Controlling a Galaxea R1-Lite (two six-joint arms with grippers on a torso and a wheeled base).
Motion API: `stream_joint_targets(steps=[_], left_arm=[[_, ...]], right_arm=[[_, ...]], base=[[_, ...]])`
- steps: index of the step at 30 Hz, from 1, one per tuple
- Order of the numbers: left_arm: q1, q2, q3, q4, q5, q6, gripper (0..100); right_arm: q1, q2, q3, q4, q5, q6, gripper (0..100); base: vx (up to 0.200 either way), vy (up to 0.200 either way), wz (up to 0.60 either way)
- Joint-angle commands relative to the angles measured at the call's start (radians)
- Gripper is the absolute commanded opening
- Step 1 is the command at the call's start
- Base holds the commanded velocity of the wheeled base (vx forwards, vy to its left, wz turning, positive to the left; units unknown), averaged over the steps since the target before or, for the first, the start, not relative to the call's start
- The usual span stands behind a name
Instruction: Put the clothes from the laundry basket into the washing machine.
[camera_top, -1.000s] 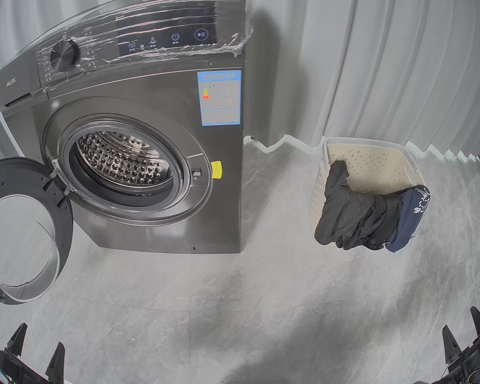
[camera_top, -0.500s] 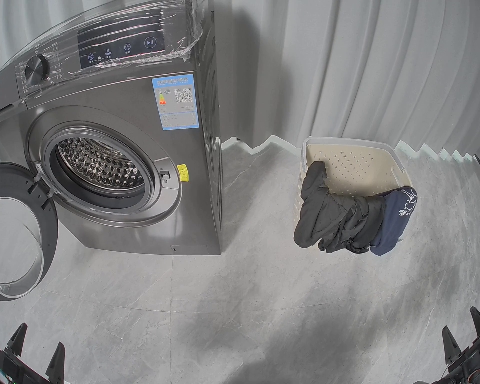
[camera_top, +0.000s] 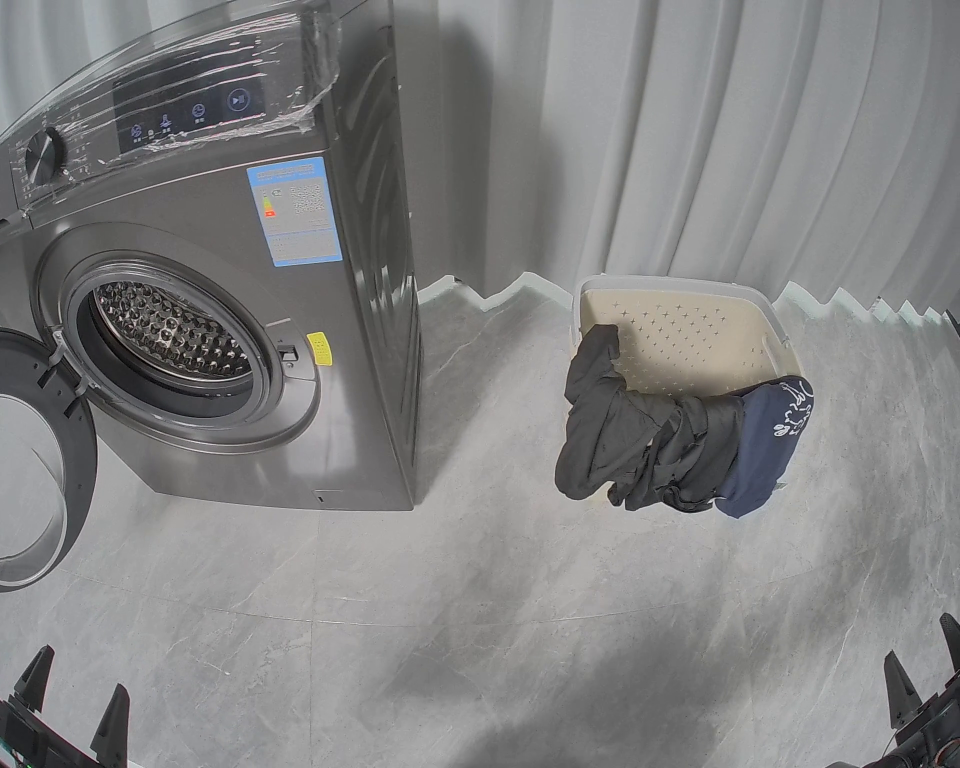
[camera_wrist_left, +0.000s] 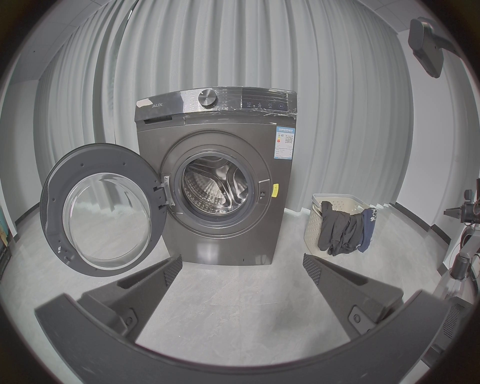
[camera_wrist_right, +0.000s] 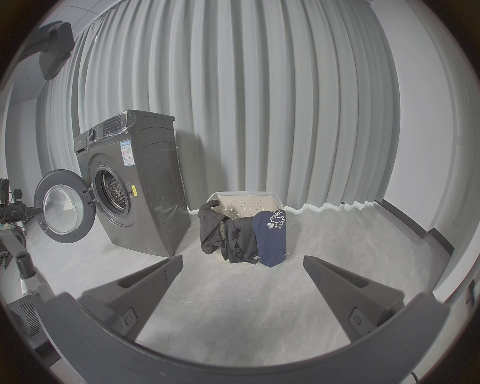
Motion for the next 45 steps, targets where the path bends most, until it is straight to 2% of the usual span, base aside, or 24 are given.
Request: stream_joint_targets(steps=[1,17,29,38,45], left_arm=[[0.0,-0.013,0.016,0.0,0.0,0.0,100],[0.0,-0.013,0.016,0.0,0.0,0.0,100],[0.0,-0.013,0.016,0.0,0.0,0.0,100],[0.0,-0.013,0.016,0.0,0.0,0.0,100],[0.0,-0.013,0.016,0.0,0.0,0.0,100]], right_arm=[[0.0,-0.015,0.016,0.0,0.0,0.0,100],[0.0,-0.015,0.016,0.0,0.0,0.0,100],[0.0,-0.015,0.016,0.0,0.001,0.0,100],[0.0,-0.015,0.016,0.0,0.001,0.0,100],[0.0,-0.015,0.016,0.0,0.001,0.0,100]], base=[[0.0,-0.2,0.0],[0.0,-0.2,0.0],[0.0,0.0,0.0],[0.0,-0.2,0.0],[0.0,0.0,0.0]])
